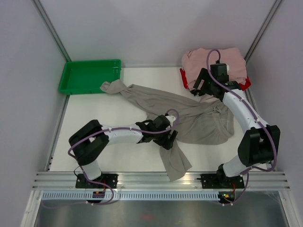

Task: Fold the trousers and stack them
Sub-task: Flatten the trousers out

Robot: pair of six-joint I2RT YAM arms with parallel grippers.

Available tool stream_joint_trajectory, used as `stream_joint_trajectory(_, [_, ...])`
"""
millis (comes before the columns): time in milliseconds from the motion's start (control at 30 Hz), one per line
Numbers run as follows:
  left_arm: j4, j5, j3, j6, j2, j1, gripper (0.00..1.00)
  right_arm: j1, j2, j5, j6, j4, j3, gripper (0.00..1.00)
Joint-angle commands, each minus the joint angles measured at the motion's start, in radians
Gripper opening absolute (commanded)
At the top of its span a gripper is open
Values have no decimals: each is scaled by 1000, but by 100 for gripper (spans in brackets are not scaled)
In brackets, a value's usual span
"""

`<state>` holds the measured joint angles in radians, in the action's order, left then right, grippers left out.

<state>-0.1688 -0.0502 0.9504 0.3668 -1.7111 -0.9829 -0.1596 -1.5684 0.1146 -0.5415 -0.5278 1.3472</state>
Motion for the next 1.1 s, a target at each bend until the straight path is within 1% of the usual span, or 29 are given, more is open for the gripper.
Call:
stream_joint_trajectory(0, [62,111,60,50,-70,-48,86,2,71,27,3,72,-6,98])
stream_joint_trajectory(33, [37,134,79,61,-120,-54,82,2,82,19,2,77,-16,98])
stream_joint_trajectory(67, [-22,165,114,78,-145,-57,78,2,93,7,-5,78,-26,98])
stream_joint_trajectory(100, [-52,234,128,121,-166,-57,73,2,117,5,-5,74,-28,98])
stream_joint_trajectory(133, [-76,268,136,138,-195,-57,66,2,129,7,-2,69,-29,98])
stream_joint_trajectory(167, [-104,323,140,167,-202,-57,62,2,158,14,8,63,-33,98])
stream_joint_trajectory(200, [-113,349,139,181,-202,-57,57,2,175,23,11,61,-37,98])
stream_joint_trajectory(233, [-121,372,137,190,-194,-57,46,2,191,36,17,61,-43,98])
stream_joint_trajectory(300, [-129,429,113,211,-168,-57,33,3,235,59,26,63,-66,98])
stream_joint_trajectory(333, [-129,437,100,216,-125,-56,23,5,246,59,28,63,-85,98])
stream_joint_trajectory(367, [-132,447,76,218,-98,-51,19,3,263,56,28,63,-94,98])
stream_joint_trajectory(400, [-168,458,65,222,-70,-50,15,3,269,25,37,64,-103,98])
stream_joint_trajectory(433, [-204,475,57,230,-41,-45,3,3,272,-2,44,66,-123,98])
stream_joint_trajectory(467, [-242,516,39,233,31,-34,2,3,268,-32,52,65,-131,98])
stream_joint_trajectory(500, [-314,548,27,228,69,-28,2,3,259,-59,58,57,-137,98])
stream_joint_trajectory(533, [-346,575,16,221,109,-17,2,3,248,-108,60,52,-149,97])
stream_joint_trajectory(567, [-374,626,-7,183,192,19,2,3,229,-136,60,54,-158,96])
stream_joint_trajectory(633, [-426,676,-28,117,267,76,2,2,216,-167,46,64,-195,96])
stream_joint_trajectory(667, [-429,734,-51,24,331,137,2,2,212,-177,43,92,-209,96])
stream_joint_trajectory(733, [-396,800,-76,-99,384,191,2,0,209,-190,38,117,-244,95])
stream_joint_trajectory(767, [-373,869,-93,-224,407,226,2,0,211,-187,35,127,-253,95])
stream_joint_trajectory(833, [-306,921,-108,-345,467,251,2,-3,208,-167,34,124,-272,95])
stream_joint_trajectory(867, [-290,925,-108,-436,487,275,2,-3,202,-150,32,117,-276,95])
stream_joint_trajectory(933, [-250,908,-125,-517,554,299,2,-3,194,-141,35,108,-280,95])
stream_joint_trajectory(967, [-195,903,-139,-607,579,321,2,-3,186,-127,38,97,-280,95])
stream_joint_trajectory(1033, [-135,891,-195,-713,660,351,2,-3,179,-121,40,88,-278,95])
stream_joint_trajectory(1067, [-80,870,-215,-823,686,384,2,-3,171,-121,41,83,-276,95])
